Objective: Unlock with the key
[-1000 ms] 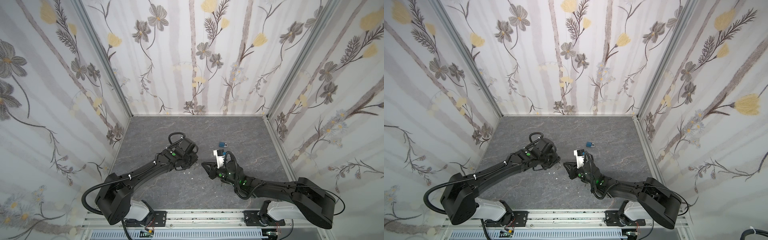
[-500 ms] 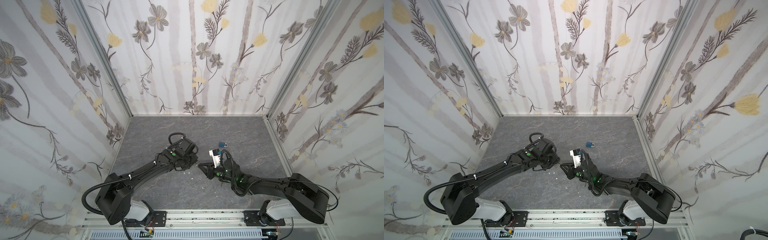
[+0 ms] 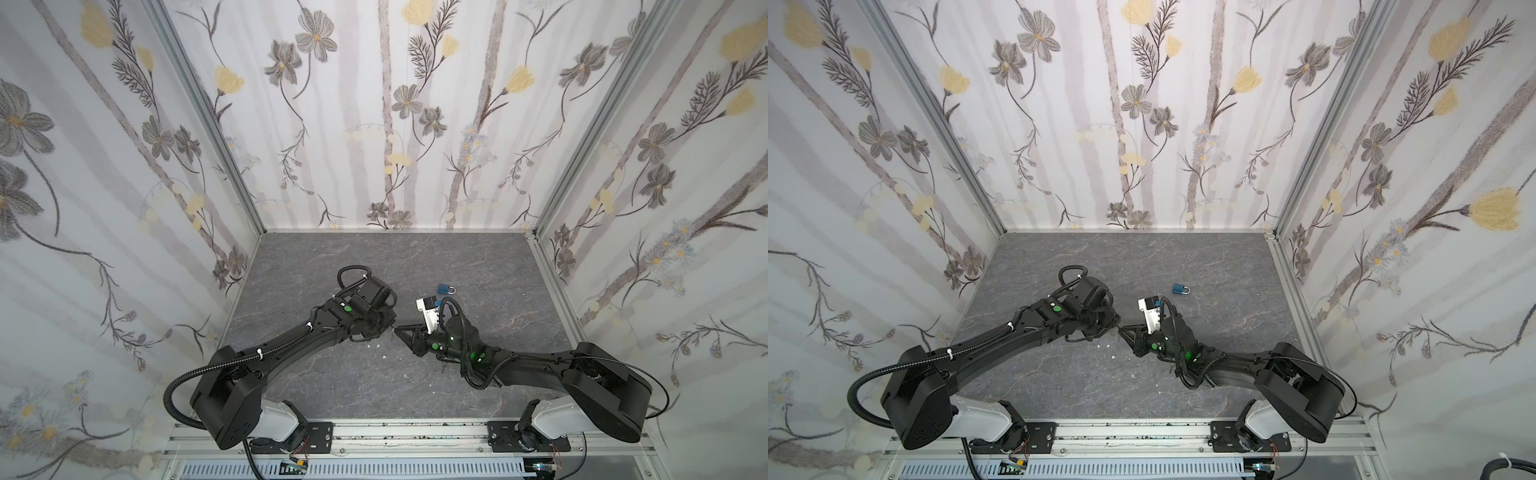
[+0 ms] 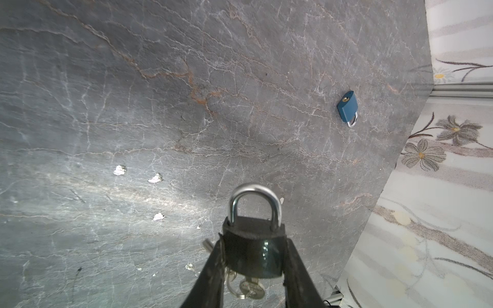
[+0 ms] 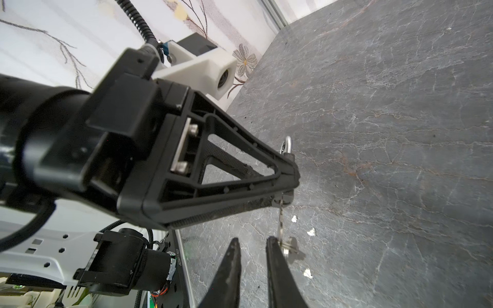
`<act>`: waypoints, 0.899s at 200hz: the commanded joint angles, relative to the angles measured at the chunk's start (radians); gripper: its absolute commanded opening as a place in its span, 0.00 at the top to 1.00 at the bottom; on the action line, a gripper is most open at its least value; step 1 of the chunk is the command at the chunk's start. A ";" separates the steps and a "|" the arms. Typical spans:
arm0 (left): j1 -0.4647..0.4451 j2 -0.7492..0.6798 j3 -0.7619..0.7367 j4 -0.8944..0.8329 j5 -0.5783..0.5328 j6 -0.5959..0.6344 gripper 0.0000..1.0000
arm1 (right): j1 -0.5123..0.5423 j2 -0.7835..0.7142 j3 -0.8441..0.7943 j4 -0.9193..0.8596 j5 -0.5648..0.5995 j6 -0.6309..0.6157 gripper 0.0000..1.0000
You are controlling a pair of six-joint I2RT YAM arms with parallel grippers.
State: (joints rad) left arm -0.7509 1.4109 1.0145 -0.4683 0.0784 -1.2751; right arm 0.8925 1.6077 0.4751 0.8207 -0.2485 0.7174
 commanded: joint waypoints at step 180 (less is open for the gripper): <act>0.001 -0.015 0.009 0.010 -0.021 0.005 0.94 | -0.017 -0.022 -0.019 0.016 0.024 0.035 0.76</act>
State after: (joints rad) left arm -0.7509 1.3994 1.0157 -0.4679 0.0643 -1.2751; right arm 0.8764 1.5669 0.4416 0.8162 -0.2283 0.7437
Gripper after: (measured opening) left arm 0.287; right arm 0.229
